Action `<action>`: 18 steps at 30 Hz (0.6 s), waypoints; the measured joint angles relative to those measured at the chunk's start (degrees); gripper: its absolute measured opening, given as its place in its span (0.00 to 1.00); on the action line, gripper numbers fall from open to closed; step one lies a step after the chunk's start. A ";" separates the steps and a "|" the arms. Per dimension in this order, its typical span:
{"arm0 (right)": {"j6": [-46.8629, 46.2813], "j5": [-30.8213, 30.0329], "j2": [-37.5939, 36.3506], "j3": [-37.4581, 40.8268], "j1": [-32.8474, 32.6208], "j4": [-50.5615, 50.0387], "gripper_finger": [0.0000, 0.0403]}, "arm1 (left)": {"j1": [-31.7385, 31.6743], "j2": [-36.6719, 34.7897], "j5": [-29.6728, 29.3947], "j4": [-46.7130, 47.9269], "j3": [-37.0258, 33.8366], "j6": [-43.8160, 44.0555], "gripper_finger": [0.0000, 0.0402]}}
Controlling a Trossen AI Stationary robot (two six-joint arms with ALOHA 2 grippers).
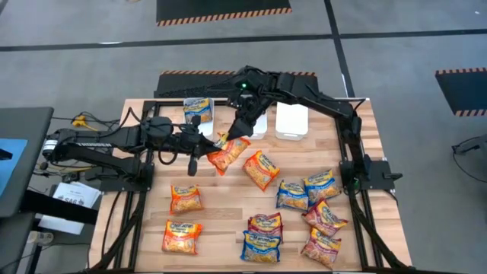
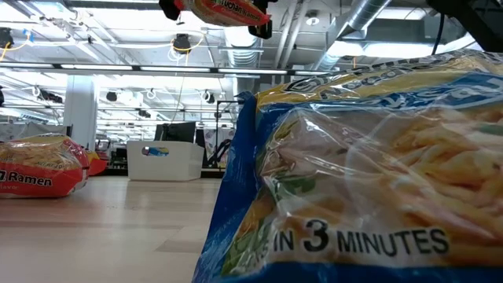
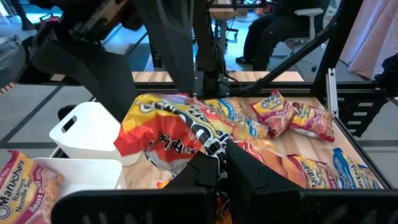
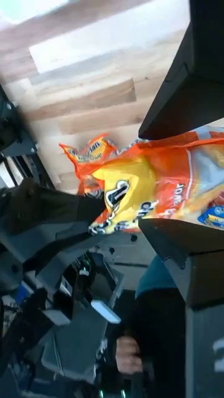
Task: Sort Maruchan noodles
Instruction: Put the orange noodle pack into the right white bin
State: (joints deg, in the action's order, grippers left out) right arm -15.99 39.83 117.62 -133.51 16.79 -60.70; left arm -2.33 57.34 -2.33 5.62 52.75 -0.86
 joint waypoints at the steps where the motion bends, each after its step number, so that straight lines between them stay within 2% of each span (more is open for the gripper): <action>1: 0.05 -0.59 0.00 0.00 -0.23 -0.01 0.61 | 0.00 0.00 -0.17 -0.15 0.00 0.00 0.00; 7: 1.68 -1.50 0.00 0.00 -2.08 -0.11 0.61 | 0.04 0.00 -2.00 -0.25 0.00 -1.02 0.00; 10: 1.22 -4.99 0.00 0.00 -2.99 -0.06 0.59 | 0.04 0.00 -2.46 -0.25 -0.02 -1.06 0.00; 13: 1.07 -7.10 0.00 0.00 -3.84 -0.07 0.52 | 0.04 0.00 -3.23 -0.25 -0.02 -0.81 0.00; 18: 0.86 -7.49 0.00 -0.01 -5.06 -0.16 0.35 | 0.07 0.00 -3.46 -0.14 -0.04 -0.76 0.00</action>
State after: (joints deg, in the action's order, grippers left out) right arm -15.14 32.35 117.62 -133.53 11.74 -60.86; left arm -2.26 57.34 -5.79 5.48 52.71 -1.63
